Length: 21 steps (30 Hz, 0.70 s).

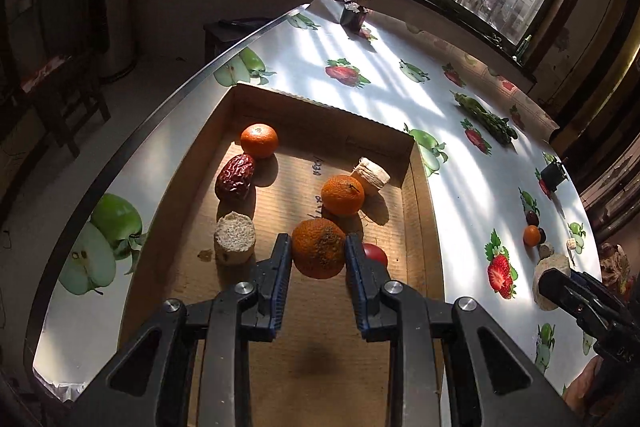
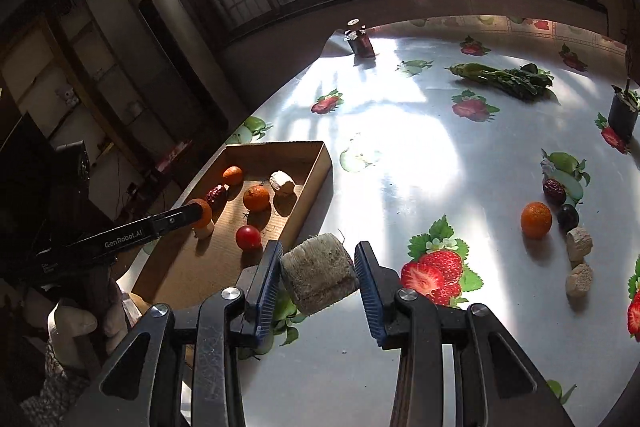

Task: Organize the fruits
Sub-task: 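Lower the orange into the box with the left tool while the right tool releases the bread there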

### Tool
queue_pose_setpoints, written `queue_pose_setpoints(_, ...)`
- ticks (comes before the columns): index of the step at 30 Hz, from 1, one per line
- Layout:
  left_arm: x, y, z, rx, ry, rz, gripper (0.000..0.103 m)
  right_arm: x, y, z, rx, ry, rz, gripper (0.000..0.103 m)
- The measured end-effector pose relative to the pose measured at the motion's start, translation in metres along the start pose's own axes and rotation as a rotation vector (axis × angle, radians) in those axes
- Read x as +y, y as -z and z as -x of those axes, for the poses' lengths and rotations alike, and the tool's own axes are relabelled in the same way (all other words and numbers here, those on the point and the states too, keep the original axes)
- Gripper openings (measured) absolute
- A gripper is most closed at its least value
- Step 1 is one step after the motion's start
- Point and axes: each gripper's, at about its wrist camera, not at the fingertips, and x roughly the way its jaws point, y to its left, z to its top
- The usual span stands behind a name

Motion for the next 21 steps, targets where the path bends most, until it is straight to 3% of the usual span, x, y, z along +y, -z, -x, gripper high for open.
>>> queue_pose_setpoints(5, 0.025, 0.002, -0.017, 0.058, -0.023, 0.029, 0.026, 0.048, 0.000, -0.063, 0.103, -0.031, 0.087, 0.041)
queue_pose_setpoints(10, 0.022, 0.002, -0.019, 0.055, -0.030, 0.001, 0.027, 0.068, 0.010, -0.107, 0.192, -0.024, 0.129, 0.041)
queue_pose_setpoints(21, 0.020, -0.007, -0.030, 0.056, -0.004, 0.028, 0.029, 0.078, 0.019, -0.134, 0.218, 0.052, 0.197, 0.041)
